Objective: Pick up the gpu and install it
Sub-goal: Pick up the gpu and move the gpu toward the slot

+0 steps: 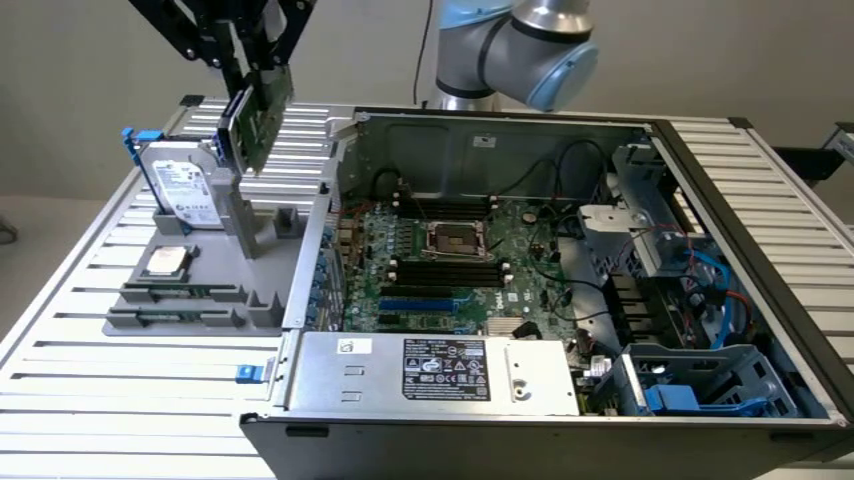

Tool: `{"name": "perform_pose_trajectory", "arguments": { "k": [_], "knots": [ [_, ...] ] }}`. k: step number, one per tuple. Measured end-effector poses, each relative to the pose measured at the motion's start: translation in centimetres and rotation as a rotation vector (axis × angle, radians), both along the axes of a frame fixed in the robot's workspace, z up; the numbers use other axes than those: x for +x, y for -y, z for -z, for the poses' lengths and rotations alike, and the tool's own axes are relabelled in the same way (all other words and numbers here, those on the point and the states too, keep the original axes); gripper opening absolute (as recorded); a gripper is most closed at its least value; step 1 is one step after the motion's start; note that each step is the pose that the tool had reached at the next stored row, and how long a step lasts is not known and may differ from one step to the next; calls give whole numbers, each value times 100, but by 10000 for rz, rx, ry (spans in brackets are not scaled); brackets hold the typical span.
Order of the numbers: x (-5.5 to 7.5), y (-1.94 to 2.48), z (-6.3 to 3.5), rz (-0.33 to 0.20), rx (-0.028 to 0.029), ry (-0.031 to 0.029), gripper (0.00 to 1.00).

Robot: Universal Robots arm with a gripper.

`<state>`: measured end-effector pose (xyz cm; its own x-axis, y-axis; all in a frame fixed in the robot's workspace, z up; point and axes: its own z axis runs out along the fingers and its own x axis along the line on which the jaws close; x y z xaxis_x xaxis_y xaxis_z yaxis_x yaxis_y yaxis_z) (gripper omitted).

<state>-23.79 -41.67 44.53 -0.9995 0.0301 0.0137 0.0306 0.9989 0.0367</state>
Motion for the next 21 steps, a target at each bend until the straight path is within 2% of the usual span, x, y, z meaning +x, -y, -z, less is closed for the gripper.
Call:
{"name": "perform_pose_trajectory", "arguments": {
  "k": [14,21],
  "knots": [
    [639,4,-16,0,0,-433,27],
    [955,4,-20,0,-1,-599,27]
  ]
}}
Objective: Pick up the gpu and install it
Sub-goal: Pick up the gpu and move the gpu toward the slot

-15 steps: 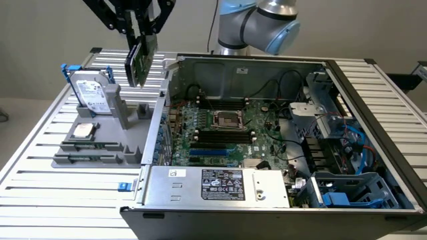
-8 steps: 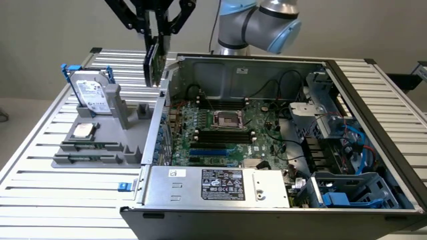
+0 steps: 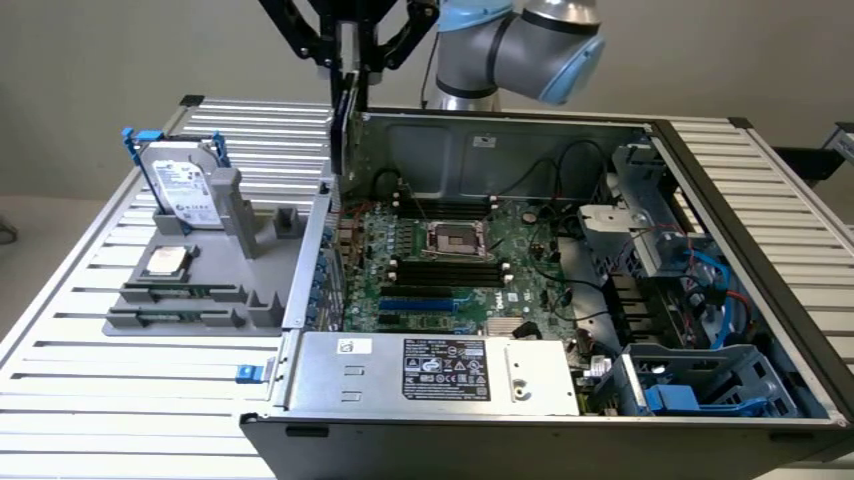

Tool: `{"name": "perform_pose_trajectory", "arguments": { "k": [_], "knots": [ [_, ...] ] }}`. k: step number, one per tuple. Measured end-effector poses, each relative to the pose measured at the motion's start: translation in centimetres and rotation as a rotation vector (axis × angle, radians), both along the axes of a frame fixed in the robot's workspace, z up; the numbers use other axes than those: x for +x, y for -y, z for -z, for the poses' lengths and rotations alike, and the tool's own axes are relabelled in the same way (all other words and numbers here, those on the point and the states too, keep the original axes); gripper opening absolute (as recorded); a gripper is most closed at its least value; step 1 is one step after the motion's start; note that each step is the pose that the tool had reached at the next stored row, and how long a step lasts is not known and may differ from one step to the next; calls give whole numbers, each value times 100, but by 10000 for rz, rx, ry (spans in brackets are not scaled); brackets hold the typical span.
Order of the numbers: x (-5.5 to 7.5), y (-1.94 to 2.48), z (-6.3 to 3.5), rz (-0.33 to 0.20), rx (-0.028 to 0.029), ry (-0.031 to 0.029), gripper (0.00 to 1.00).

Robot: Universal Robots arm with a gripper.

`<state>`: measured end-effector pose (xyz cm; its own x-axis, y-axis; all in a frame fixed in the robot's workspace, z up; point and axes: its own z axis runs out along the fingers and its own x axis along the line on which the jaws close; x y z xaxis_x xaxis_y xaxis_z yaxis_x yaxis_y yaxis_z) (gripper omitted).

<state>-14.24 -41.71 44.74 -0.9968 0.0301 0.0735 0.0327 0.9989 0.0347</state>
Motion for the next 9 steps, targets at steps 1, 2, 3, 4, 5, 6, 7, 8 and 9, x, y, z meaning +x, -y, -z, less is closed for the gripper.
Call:
{"name": "perform_pose_trajectory", "arguments": {
  "k": [1,2,3,4,5,6,7,8,9],
  "knots": [
    [45,0,0,0,1,-18,27],
    [92,0,-1,0,1,-38,27],
    [138,0,-2,0,1,-56,27],
    [183,0,-2,0,1,-73,27],
    [227,0,-3,0,1,-90,27],
    [272,0,-4,0,1,-106,27],
    [318,0,-4,0,0,-122,27],
    [362,0,-4,0,1,-137,27],
    [410,0,-4,0,1,-149,27]
  ]
}}
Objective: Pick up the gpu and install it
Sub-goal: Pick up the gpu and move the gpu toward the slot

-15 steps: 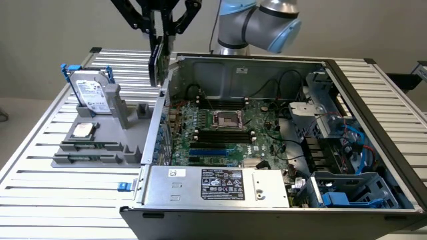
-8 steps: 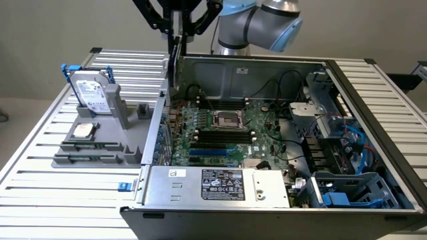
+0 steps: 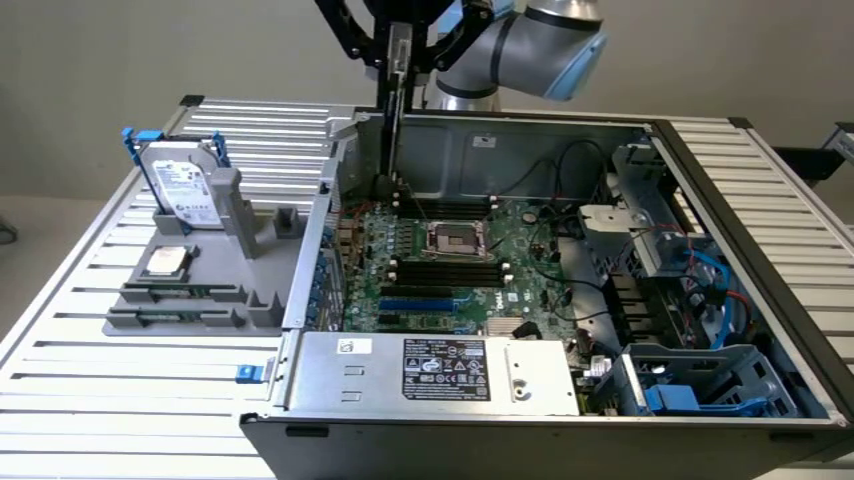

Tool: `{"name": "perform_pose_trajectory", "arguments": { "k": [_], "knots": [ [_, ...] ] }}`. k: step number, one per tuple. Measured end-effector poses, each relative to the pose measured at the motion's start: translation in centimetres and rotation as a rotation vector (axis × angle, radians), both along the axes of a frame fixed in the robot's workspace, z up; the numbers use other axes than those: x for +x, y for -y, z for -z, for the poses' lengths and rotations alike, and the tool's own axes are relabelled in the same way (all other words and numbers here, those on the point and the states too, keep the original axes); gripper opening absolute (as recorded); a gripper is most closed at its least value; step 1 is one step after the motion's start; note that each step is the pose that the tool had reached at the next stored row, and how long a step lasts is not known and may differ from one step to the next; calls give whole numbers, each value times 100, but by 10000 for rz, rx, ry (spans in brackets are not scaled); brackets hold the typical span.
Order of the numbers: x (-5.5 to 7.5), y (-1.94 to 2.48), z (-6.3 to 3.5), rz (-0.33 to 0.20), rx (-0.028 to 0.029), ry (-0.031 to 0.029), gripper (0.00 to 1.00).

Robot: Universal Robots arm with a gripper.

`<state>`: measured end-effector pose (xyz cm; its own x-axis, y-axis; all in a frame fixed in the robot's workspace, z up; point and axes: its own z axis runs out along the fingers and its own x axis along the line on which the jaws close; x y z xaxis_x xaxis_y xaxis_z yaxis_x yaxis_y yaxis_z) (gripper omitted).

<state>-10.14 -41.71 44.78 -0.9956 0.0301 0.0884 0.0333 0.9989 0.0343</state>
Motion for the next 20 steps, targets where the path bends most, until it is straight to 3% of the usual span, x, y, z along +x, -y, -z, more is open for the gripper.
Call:
{"name": "perform_pose_trajectory", "arguments": {
  "k": [8,10,20],
  "knots": [
    [359,0,1,-18,0,-11,27],
    [377,0,7,-175,3,-9,27],
    [378,0,81,-1988,0,-5,27]
  ]
}}
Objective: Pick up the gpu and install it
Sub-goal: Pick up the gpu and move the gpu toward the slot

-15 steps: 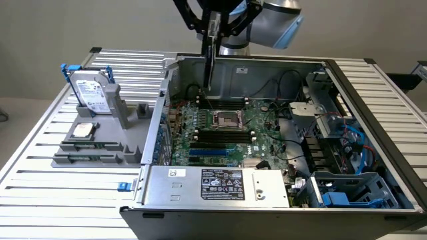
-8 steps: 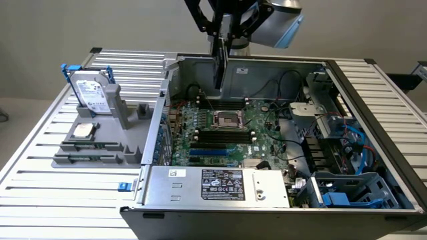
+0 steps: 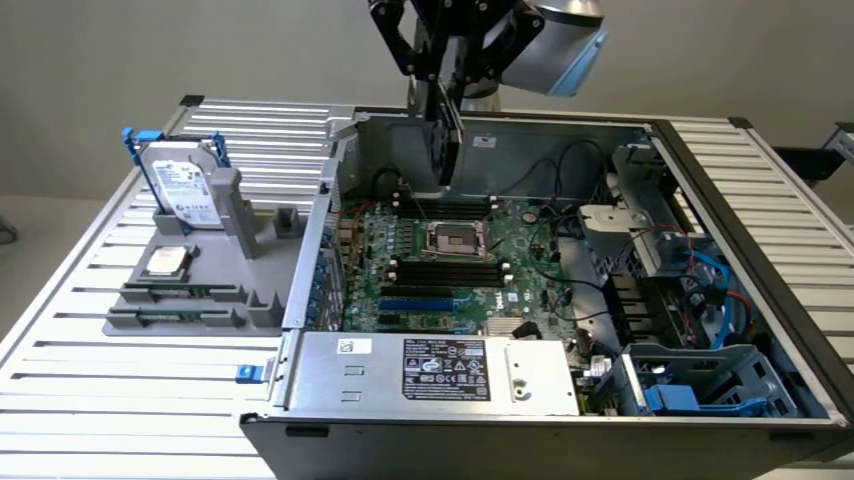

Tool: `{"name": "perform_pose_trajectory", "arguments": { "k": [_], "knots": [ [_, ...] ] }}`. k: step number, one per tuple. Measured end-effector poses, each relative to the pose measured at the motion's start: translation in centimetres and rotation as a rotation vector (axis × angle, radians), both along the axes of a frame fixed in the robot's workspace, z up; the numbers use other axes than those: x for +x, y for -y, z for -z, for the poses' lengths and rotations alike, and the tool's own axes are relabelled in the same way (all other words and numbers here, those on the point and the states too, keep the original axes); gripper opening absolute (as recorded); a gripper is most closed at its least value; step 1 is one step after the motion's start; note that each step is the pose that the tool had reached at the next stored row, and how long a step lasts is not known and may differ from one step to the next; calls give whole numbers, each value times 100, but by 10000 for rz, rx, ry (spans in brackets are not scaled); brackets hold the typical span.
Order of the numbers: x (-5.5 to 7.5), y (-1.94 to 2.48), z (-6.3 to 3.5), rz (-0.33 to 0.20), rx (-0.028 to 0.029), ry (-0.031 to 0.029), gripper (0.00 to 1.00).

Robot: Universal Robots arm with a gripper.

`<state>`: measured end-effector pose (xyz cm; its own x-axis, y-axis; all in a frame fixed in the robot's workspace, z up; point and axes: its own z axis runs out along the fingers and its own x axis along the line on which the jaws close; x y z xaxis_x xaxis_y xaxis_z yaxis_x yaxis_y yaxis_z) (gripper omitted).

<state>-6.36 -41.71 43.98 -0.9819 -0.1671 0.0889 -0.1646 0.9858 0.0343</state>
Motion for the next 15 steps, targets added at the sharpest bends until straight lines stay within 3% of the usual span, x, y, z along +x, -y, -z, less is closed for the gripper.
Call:
{"name": "perform_pose_trajectory", "arguments": {
  "k": [15],
  "knots": [
    [0,0,114,-2723,0,0,27]
  ]
}}
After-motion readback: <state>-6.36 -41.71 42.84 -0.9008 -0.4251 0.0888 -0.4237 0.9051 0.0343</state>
